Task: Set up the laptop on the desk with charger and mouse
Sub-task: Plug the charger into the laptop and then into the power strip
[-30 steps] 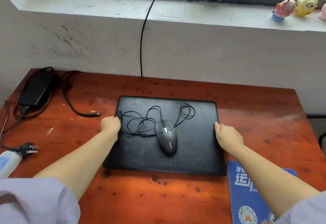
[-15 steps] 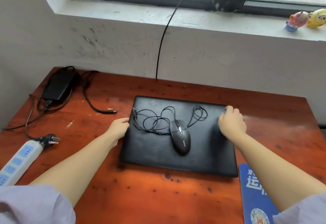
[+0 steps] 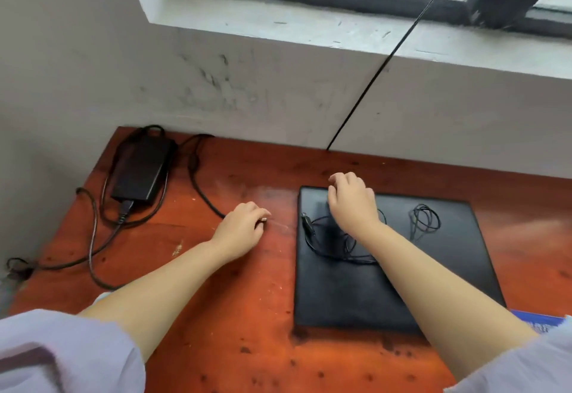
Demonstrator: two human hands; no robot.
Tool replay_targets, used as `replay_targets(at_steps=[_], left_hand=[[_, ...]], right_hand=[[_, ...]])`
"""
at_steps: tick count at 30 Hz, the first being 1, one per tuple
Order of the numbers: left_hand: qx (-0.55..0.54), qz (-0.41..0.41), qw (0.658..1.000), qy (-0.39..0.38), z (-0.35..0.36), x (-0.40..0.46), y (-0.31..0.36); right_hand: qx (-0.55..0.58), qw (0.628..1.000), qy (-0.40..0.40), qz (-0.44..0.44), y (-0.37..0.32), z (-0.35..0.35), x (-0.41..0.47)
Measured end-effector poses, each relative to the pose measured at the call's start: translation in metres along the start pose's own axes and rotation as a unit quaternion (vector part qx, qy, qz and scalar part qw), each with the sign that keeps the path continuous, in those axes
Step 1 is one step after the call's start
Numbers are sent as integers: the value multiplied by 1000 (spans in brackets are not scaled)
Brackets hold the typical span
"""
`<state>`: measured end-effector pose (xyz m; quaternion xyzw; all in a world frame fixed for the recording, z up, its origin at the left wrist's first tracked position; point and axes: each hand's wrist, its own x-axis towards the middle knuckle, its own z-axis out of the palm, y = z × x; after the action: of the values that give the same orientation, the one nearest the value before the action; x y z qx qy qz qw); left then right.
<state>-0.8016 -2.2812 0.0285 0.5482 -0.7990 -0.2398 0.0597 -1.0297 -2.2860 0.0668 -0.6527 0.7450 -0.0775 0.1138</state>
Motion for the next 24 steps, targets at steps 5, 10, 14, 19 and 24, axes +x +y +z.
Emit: replay_targets(at_steps=[5,10,14,19,24], left_hand=[[105,70,992,32,5,6,-27],[74,72,993,56,9,13,-39],[27,64,995,71,12,19,-32],[-39,60,995,73,13,36,-15],[-57,88,991,77,8,57,1]], right_hand=[[-35,997,-57,-38,-16,23,24],[-76,991,-98,-56,-17,38,42],[-55,991,-100,-65,-15,42,52],[-1,989,-141,-38,-16,38,65],[-20,994,-106,-35,-14,30,69]])
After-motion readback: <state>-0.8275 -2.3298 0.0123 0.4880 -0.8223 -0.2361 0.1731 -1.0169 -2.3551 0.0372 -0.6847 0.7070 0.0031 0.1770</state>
